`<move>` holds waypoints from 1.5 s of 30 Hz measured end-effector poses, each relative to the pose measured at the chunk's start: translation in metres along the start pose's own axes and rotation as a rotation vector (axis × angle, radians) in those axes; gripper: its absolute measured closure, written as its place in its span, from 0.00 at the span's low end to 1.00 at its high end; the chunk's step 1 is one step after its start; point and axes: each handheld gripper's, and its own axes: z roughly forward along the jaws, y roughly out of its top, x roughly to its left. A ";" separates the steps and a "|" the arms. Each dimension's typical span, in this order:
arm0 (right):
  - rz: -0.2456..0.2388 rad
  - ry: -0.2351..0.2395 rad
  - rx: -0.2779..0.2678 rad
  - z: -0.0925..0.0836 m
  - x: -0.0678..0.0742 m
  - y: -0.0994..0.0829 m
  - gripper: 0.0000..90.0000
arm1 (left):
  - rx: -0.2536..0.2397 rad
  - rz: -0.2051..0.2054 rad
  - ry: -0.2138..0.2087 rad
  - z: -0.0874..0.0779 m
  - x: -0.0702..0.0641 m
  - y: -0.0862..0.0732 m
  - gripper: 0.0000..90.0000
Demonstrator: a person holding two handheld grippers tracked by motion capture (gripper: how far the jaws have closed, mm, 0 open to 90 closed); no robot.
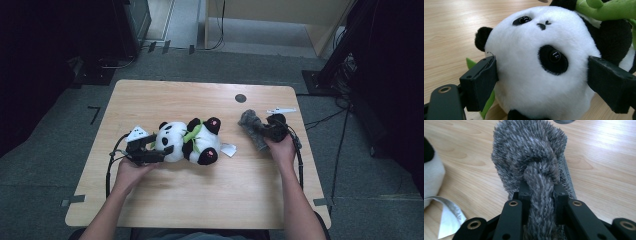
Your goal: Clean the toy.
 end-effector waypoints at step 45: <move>-0.104 0.123 0.032 -0.044 0.074 0.064 0.83 | 0.015 -0.022 0.031 -0.001 -0.006 -0.018 0.33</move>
